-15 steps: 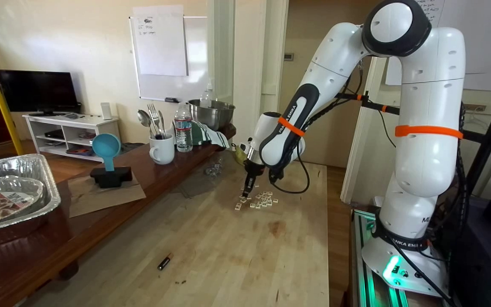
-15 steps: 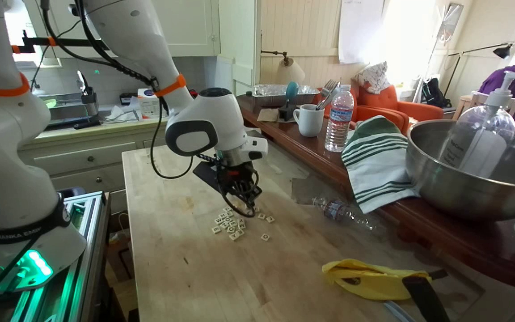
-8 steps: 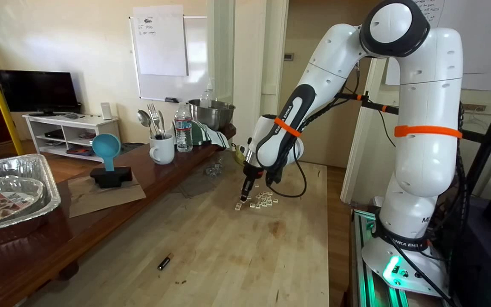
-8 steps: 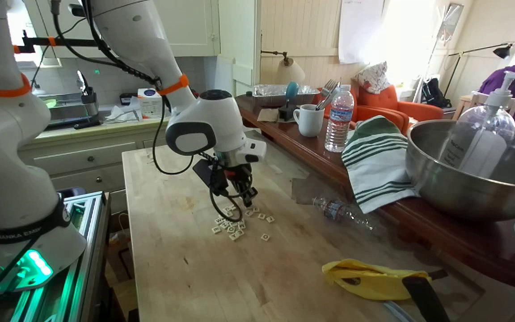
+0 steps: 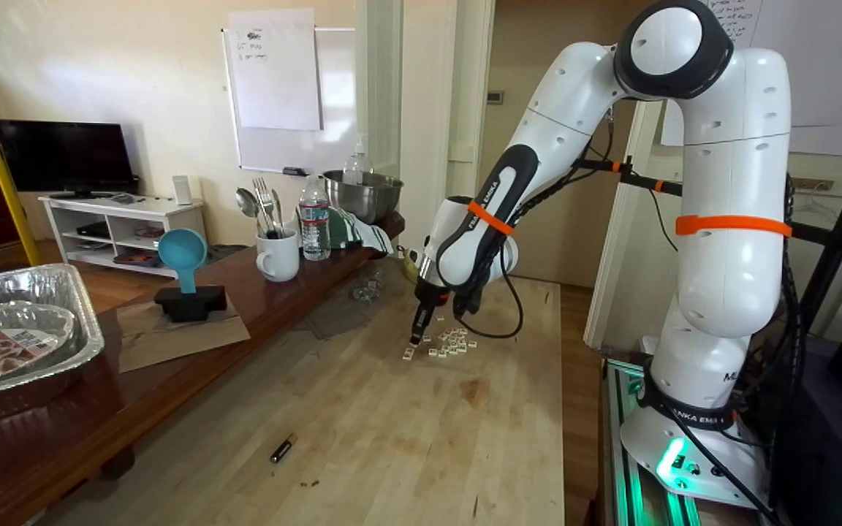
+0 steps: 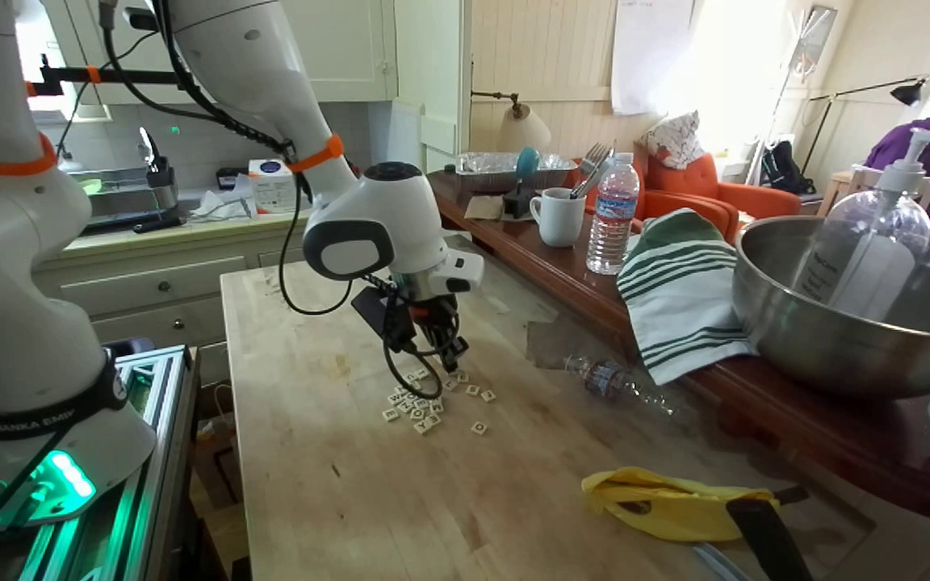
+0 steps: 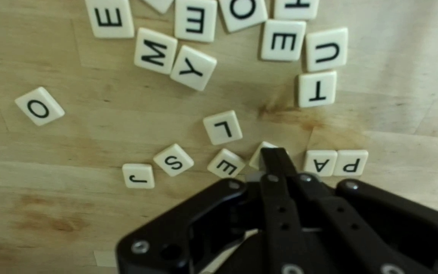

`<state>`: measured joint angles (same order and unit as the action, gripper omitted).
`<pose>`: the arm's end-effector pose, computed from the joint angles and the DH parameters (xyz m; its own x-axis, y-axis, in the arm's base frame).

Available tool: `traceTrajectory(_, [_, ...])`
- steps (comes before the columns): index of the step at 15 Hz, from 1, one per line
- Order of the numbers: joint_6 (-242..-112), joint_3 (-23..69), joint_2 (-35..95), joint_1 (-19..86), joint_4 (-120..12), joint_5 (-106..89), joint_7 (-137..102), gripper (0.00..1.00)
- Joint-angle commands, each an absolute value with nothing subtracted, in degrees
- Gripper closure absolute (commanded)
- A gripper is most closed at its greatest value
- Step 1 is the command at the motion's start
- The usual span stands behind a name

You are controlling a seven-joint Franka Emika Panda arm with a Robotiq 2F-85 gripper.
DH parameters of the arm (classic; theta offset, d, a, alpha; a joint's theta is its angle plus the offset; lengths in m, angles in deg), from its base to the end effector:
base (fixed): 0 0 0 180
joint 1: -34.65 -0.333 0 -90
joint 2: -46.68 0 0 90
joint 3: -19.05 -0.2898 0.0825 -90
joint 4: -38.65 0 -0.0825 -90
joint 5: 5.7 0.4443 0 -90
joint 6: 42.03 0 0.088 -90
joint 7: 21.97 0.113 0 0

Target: Create the word 'Part'.

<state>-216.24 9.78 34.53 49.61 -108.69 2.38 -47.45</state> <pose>0.4853 -0.0538 0.1256 0.9457 0.1950 0.2599 0.1934 -0.9806 0.0318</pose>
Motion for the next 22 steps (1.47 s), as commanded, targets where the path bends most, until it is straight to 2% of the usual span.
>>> traceTrajectory(1, [-214.6, 8.6, 32.6, 49.9, -107.9, 0.7, -51.3, 1.00])
traceTrajectory(22, [-214.5, 8.2, 34.1, 50.6, -108.6, -3.8, -64.0, 1.00])
